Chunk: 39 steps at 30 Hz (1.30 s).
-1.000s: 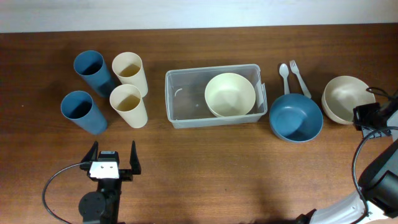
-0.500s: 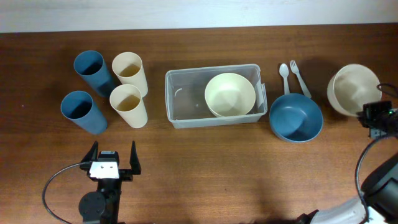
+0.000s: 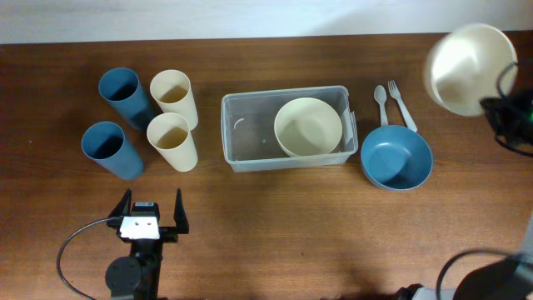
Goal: Pack container
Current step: 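Lift the cream bowl and carry it over the container, then lower the cream bowl onto the first bowl inside the container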
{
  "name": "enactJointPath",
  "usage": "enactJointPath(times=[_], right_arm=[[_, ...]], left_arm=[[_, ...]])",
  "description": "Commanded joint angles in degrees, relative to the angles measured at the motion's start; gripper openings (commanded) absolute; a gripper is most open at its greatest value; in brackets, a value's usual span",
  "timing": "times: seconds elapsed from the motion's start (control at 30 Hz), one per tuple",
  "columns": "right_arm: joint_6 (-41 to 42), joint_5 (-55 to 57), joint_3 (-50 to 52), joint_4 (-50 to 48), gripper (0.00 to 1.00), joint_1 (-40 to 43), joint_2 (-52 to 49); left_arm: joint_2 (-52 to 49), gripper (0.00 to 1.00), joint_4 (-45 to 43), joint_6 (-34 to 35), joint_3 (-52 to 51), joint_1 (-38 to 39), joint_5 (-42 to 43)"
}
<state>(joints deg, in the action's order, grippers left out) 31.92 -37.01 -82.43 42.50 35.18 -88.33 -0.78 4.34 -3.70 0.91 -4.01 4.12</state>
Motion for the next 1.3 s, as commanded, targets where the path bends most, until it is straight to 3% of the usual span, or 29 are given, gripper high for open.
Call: enactJointPath(times=[0.0,0.57,1.27], right_arm=[[-4.48,-1.20,-3.98,3.23,0.04,-7.04,3.85],[-5.35,21.92,-5.81,9.97,0.04,-38.12,1.79],[-4.94,24.17,-5.81,7.85,0.04,-42.80,-12.39]], left_arm=[[0.48,1.00,0.00,-0.90,-0.37,-0.17,0.63],[0.48,1.00,0.00,-0.90,-0.37,-0.17,0.63],[0.48,1.00,0.00,-0.90,-0.37,-0.17,0.63]])
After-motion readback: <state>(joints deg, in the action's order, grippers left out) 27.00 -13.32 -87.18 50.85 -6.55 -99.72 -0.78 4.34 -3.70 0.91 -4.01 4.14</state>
